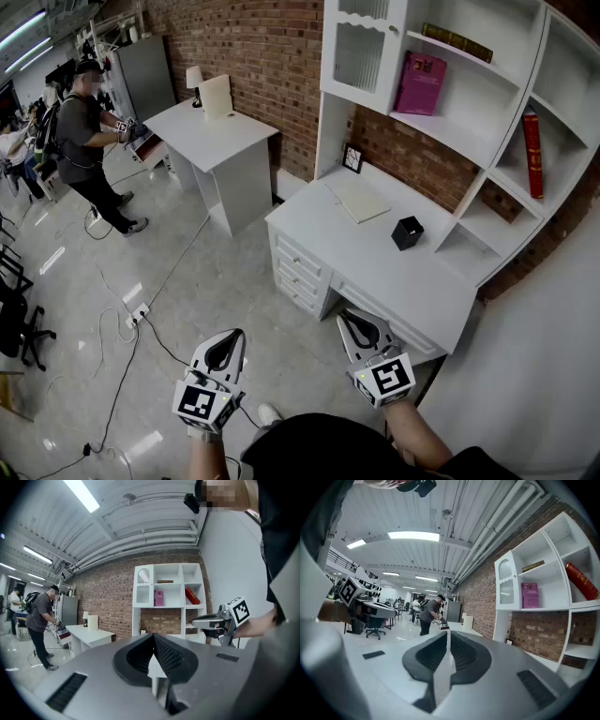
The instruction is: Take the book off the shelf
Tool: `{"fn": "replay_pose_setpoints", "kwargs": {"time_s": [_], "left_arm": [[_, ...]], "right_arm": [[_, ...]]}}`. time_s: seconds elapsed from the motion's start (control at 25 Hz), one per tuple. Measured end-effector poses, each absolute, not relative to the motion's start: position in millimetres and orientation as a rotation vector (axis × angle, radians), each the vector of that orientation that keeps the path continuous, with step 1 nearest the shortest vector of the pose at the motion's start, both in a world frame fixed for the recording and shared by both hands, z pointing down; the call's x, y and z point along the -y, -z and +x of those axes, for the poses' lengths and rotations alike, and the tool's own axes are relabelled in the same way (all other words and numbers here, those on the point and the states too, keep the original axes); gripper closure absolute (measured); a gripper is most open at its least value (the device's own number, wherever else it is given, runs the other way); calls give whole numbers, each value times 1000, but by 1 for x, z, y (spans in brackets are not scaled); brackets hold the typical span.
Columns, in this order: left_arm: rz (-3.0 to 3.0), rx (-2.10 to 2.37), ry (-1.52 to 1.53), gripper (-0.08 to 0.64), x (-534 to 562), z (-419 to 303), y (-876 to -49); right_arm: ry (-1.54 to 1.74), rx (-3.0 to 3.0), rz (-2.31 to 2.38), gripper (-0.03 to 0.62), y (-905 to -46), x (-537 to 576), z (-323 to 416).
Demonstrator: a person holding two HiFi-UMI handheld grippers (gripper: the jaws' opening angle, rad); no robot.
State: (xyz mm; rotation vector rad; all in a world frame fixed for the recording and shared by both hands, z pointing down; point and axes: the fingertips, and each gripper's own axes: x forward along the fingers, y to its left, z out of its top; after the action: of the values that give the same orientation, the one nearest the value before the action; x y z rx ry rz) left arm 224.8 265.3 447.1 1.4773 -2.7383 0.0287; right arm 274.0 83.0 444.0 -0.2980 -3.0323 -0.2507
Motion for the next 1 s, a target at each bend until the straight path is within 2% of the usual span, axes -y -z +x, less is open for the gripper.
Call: {"fn": "replay_pose_setpoints", "kwargs": {"time_s": [0.4,0.56,1.0], "left_arm": [[1471,2759,-65,552,-305,178,-448],[1425,2750,-59,552,-344,163,-454],[1231,2829,-36,552,-451,98,-481]], "right_arm": [[266,3016,-341,560,-445,-130,227],[165,3014,-312,558,-450,-151,206],[200,2962,-359,558,-480,-220,141]]}}
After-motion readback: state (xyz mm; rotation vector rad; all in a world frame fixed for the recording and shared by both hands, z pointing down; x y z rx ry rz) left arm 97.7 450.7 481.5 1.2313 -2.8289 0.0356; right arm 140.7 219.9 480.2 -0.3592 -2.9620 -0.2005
